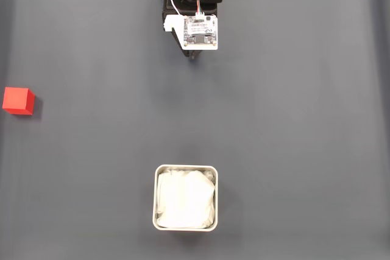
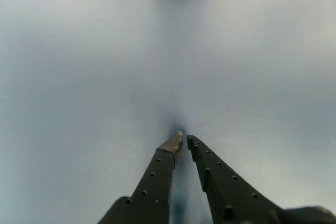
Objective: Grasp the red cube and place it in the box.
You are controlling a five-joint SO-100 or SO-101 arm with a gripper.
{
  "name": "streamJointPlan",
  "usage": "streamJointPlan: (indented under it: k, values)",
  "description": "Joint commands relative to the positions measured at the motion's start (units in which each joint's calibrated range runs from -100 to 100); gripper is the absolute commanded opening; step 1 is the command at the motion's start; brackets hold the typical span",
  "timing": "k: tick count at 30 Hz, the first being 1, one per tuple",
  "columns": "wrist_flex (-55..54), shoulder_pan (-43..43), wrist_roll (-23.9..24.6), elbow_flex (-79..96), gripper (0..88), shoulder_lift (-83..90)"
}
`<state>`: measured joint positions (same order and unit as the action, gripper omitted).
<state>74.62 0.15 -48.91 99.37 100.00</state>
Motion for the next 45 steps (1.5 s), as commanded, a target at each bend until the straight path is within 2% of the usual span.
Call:
streamJointPlan:
  k: [1, 30, 34, 38, 45]
  values:
    - [1.28, 0.06, -0.49, 0.45, 0.2, -0.09]
    - [1.28, -0.08, -0.24, 0.45, 0.0, 0.0]
    - [-4.46, 0.35, 0.78, -0.1, 0.0, -0.26]
    - [-10.85, 0.06, 0.98, -7.31, 0.0, -3.81]
    - [-14.7, -0.08, 0.44, -34.59, 0.0, -20.36]
